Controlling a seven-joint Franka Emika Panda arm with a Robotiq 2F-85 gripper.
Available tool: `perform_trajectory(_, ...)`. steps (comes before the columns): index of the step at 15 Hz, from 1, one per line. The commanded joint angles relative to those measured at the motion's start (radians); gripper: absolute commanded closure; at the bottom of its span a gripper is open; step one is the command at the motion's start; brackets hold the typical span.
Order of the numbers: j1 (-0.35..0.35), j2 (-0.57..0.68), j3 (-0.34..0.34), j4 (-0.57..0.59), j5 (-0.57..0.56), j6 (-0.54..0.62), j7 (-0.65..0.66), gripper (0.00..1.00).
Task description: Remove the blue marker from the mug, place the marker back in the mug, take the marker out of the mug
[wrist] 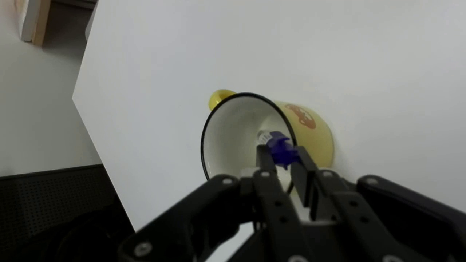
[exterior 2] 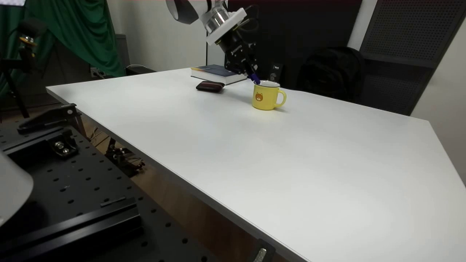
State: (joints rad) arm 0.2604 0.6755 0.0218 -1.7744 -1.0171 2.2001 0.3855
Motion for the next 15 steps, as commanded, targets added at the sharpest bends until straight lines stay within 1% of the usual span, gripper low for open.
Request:
perform_trajectory(1,-0.017,-0.002,0.008,0.041,0.048,-0.042,-0.038,0.95)
perform_trajectory(7,-0.022,-0.076,0.001,0.075,0.1,-0.092,-0.085,0.95)
perform_trajectory(10,-0.031,-0.116,0.008,0.092,0.123,-0.119,-0.123,0.95)
perform_trajectory(13,-0.065,-0.175,0.036,0.082,0.201,-0.092,-0.246,0.95)
perform_trajectory(15,-0.098,-0.209,0.068,0.053,0.265,-0.013,-0.38,0.95)
